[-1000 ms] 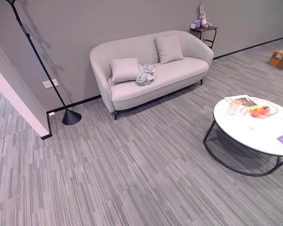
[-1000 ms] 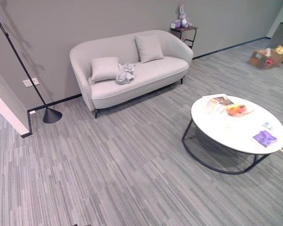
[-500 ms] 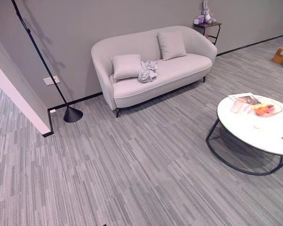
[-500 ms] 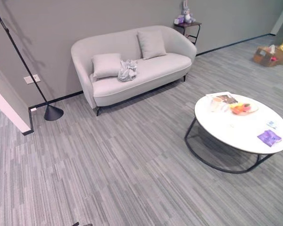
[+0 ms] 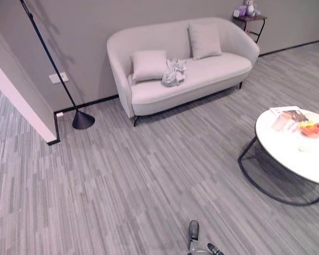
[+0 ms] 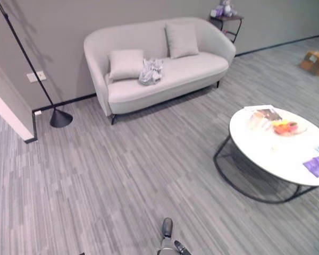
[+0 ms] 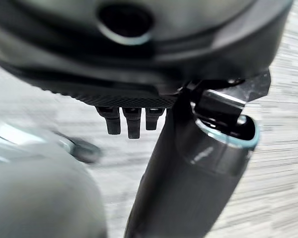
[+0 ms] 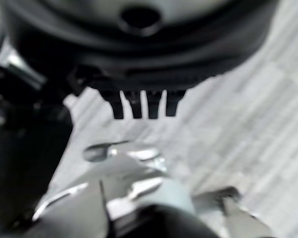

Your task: Hang the clothes on the sofa on the clothes rack.

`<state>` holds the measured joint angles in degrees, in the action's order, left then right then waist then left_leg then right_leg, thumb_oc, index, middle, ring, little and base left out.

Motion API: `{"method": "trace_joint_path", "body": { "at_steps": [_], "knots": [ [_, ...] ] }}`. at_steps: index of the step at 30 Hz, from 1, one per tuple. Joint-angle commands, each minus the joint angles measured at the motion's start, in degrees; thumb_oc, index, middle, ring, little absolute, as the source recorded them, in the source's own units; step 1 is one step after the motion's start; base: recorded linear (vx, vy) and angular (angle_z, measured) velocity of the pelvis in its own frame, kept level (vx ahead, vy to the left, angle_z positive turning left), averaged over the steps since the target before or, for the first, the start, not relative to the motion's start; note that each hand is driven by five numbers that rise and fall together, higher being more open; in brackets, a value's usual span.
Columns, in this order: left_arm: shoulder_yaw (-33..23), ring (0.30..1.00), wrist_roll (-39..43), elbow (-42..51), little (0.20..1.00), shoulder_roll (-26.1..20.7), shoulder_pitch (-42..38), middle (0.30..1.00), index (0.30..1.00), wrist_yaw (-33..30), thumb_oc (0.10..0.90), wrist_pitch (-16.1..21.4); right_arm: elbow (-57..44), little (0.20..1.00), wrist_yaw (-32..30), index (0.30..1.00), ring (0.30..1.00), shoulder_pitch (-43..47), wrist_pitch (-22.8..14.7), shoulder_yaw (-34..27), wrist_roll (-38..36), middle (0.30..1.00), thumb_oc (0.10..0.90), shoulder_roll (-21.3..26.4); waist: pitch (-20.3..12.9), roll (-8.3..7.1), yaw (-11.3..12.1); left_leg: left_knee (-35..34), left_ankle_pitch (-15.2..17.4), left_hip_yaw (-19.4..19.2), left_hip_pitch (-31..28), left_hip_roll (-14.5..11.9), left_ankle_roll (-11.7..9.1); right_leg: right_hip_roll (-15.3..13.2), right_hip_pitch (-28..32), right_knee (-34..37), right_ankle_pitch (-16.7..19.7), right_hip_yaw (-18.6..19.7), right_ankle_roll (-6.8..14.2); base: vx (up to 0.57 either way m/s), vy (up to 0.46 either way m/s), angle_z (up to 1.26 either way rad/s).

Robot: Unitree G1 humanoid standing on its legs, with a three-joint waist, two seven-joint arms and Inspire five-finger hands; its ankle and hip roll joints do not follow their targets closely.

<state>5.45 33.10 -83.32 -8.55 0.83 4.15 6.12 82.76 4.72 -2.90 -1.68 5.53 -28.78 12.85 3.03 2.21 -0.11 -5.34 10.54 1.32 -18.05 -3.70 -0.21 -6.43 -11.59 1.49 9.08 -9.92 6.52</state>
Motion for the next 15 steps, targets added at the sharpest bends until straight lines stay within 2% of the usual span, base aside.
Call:
{"method": "trace_joint_path", "body": {
  "at_steps": [1, 3, 5, 7, 8, 9, 10, 11, 12, 13, 14, 15],
  "knots": [
    [-1.67, 0.900, 0.34, 0.58, 0.900, 1.09, -3.65, 0.900, 0.900, 0.66, 0.800, 2.59, 1.40, 0.900, 0.31, 0.900, 0.900, -0.59, -0.67, 1.34, 3.02, 0.900, 0.800, -0.98, 0.84, -1.12, -0.23, 1.28, -2.36, -2.00, 0.48, 2.99, 0.40, -0.13, 1.55, 3.51, 2.65, 4.03, 2.01, 0.34, -0.264, 0.66],
    [-1.74, 0.900, 0.87, 0.73, 0.900, 1.31, -3.70, 0.900, 0.900, 0.50, 0.800, 2.69, 1.36, 0.900, 0.12, 0.900, 0.900, -1.00, -0.98, 1.59, 3.33, 0.900, 0.800, -1.03, 0.83, -0.91, -0.82, 2.03, -3.08, -2.19, 0.66, 2.20, -0.13, 0.77, 1.71, 3.49, 2.56, 4.41, 1.46, 0.21, -0.196, 0.19],
    [-1.73, 0.900, 3.34, 1.66, 0.900, 1.92, -3.67, 0.900, 0.900, -0.07, 0.800, 2.95, 0.74, 0.900, -0.08, 0.900, 0.900, -1.37, -1.20, 2.57, 3.95, 0.900, 0.800, -0.89, 1.05, -0.21, -1.52, 4.45, -6.64, -1.77, 1.26, 0.09, -1.66, 2.77, 0.23, -0.91, 0.46, 5.49, 0.03, 0.27, -0.276, -0.29],
    [-1.60, 0.900, 3.85, 1.93, 0.900, 2.36, -3.34, 0.900, 0.900, -0.27, 0.800, 2.99, -0.39, 0.900, -0.59, 0.900, 0.900, -1.76, -2.12, 4.18, 5.15, 0.900, 0.800, -0.90, 1.12, -0.14, -1.75, 9.71, -11.27, -1.79, 3.22, -1.39, -2.86, 4.42, 0.83, -2.99, -2.14, 5.32, -1.74, 0.37, -0.389, -0.25],
    [-1.31, 0.900, 3.88, 1.86, 0.900, 2.64, -3.23, 0.900, 0.900, -0.52, 0.800, 2.84, -1.99, 0.900, -1.27, 0.900, 0.900, -1.63, -2.73, 6.42, 7.76, 0.900, 0.800, -0.85, 1.28, -0.59, -1.98, 17.42, -16.02, -2.25, 6.02, -2.58, -3.77, 5.81, 3.10, -3.31, -4.73, 4.97, -3.66, 0.48, -0.496, -0.11],
    [-1.39, 0.900, 4.06, 1.91, 0.900, 2.63, -3.28, 0.900, 0.900, -0.72, 0.800, 2.64, -2.91, 0.900, -1.50, 0.900, 0.900, -1.63, -2.79, 7.38, 8.90, 0.900, 0.800, -0.86, 1.46, -0.96, -2.09, 23.05, -18.26, -2.86, 7.86, -3.47, -3.83, 6.67, 4.48, -3.44, -6.20, 5.03, -5.01, 0.56, -0.654, -0.18],
    [-1.44, 0.900, 5.69, 3.23, 0.900, 2.46, -3.79, 0.900, 0.900, -1.43, 0.800, 2.68, -4.17, 0.900, -1.98, 0.900, 0.900, -2.11, -2.99, 8.56, 9.73, 0.900, 0.800, -1.13, 2.72, -1.91, -1.90, 36.94, -22.75, -3.84, 14.13, -6.00, -3.28, 7.91, 7.33, -3.26, -8.47, 4.86, -7.62, 0.42, -0.546, -0.14],
    [-1.19, 0.900, 6.12, 4.62, 0.900, 2.46, -4.19, 0.900, 0.900, -1.66, 0.800, 2.81, -4.46, 0.900, -2.02, 0.900, 0.900, -2.25, -2.95, 8.67, 9.73, 0.900, 0.800, -1.14, 3.50, -2.43, -1.88, 40.94, -23.40, -5.59, 16.17, -7.95, -2.27, 8.30, 8.43, -3.16, -8.92, 4.69, -8.72, 0.41, -0.521, -0.10],
    [-0.67, 0.900, 6.34, 5.52, 0.900, 2.61, -4.26, 0.900, 0.900, -1.65, 0.800, 3.12, -4.56, 0.900, -2.16, 0.900, 0.900, -2.43, -2.93, 8.94, 9.94, 0.900, 0.800, -0.92, 4.27, -2.70, -1.71, 43.22, -21.94, -7.10, 17.72, -9.13, -1.79, 8.38, 9.95, -3.09, -9.68, 4.70, -9.08, 0.18, -0.238, 0.00],
    [-0.65, 0.900, 6.34, 5.57, 0.900, 2.56, -4.29, 0.900, 0.900, -1.68, 0.800, 3.12, -4.59, 0.900, -2.15, 0.900, 0.900, -2.39, -2.92, 8.91, 9.94, 0.900, 0.800, -0.97, 4.27, -2.85, -1.58, 43.88, -21.90, -7.42, 18.34, -9.22, -1.26, 8.28, 9.62, -2.91, -9.27, 4.72, -9.31, 0.17, -0.161, -0.04],
    [-0.01, 0.900, 6.32, 6.36, 0.900, 2.69, -4.49, 0.900, 0.900, -1.61, 0.800, 3.45, -4.47, 0.900, -2.44, 0.900, 0.900, -2.47, -2.95, 9.23, 10.47, 0.900, 0.800, -0.62, 4.92, -3.31, -1.20, 44.70, -19.44, -8.80, 20.70, -9.12, -0.61, 7.91, 10.99, -2.23, -9.56, 4.97, -9.33, 0.20, -0.117, -0.18],
    [0.34, 0.900, 6.73, 7.54, 0.900, 2.72, -4.58, 0.900, 0.900, -1.97, 0.800, 3.94, -4.74, 0.900, -2.47, 0.900, 0.900, -2.31, -2.91, 10.14, 11.96, 0.900, 0.800, 0.26, 5.77, -4.00, -0.35, 42.72, -14.21, -9.58, 27.87, -4.35, -0.38, 6.86, 13.35, 0.08, -9.48, 5.13, -8.49, 0.39, -0.105, -0.15]
  ]
}}
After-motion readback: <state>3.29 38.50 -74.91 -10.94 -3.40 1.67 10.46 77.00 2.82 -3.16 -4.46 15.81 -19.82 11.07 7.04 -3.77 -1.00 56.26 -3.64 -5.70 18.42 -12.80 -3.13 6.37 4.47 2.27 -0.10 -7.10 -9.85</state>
